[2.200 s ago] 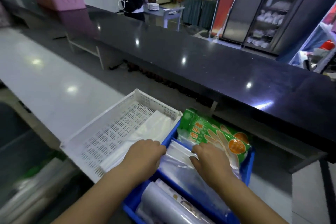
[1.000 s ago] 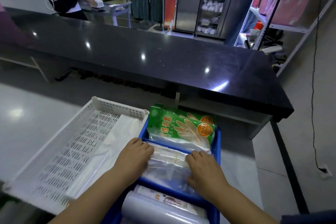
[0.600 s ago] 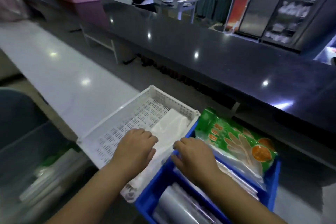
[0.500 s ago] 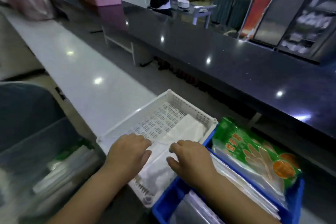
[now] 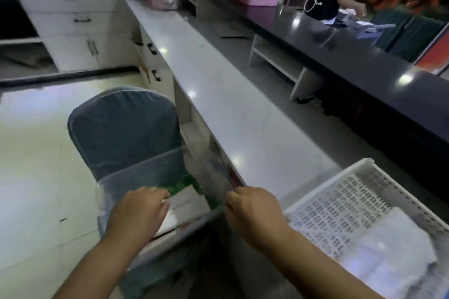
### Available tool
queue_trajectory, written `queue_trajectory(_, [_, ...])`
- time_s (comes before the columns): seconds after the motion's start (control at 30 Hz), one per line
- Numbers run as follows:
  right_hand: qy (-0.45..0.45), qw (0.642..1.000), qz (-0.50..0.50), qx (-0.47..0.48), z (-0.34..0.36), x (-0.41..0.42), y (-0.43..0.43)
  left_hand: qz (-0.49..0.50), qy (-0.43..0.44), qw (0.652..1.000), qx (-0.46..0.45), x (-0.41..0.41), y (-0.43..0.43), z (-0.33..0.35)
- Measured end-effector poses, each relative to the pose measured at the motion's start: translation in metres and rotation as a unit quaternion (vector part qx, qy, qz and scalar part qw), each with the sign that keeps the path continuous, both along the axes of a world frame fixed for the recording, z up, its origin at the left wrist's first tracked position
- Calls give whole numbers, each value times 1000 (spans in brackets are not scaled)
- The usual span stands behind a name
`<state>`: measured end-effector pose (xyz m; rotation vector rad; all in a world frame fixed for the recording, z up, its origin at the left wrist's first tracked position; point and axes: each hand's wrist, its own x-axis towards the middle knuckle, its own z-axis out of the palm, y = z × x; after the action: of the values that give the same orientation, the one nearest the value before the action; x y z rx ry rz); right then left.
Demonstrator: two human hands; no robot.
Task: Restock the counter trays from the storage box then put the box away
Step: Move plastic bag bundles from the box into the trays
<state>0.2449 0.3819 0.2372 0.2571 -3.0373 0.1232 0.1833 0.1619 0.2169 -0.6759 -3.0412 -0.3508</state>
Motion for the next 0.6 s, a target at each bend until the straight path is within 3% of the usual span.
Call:
queue_trajectory(0.43, [-133,988,49,66,-103,-108,-92,120,-104,987,25,-59,-124,-62])
queue_trajectory(0.6, [-217,974,68,6,-171,-148,-106,102,-153,981,-62,-76,-142,-85])
